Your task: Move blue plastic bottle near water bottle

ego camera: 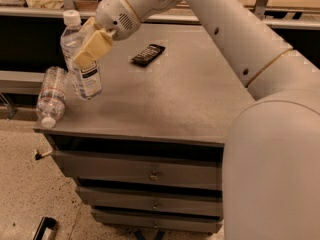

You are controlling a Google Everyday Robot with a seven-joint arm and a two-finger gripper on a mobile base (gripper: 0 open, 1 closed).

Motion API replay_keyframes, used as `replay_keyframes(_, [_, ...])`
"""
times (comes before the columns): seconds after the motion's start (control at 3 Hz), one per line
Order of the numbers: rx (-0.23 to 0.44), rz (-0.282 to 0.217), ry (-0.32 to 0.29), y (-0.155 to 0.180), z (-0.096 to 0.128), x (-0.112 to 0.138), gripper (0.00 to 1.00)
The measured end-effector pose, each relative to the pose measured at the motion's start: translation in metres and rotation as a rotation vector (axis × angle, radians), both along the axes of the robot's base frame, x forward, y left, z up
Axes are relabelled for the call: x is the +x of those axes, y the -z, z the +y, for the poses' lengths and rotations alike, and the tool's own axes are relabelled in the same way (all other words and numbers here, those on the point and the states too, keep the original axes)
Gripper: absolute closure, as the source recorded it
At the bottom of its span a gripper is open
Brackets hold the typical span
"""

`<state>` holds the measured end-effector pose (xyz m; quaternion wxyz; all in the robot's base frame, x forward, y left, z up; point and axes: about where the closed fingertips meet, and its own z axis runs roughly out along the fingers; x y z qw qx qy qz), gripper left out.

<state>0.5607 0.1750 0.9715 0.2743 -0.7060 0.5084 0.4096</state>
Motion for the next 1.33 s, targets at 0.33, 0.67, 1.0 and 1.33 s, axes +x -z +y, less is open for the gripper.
replay_keyframes(0.33, [0.003, 0.017, -0.041, 0.006, 0.01, -0.012, 1.0])
replay_keyframes(0.67, [0.044, 0.008, -0.079, 0.009, 0.013, -0.014, 0.8])
replay_keyframes(1.0, [0.043, -0.027, -0.13, 0.022, 0.014, -0.009, 0.57])
replay_keyframes(1.33, [0.01, -0.062, -0.179, 0.033, 0.016, -0.005, 0.33])
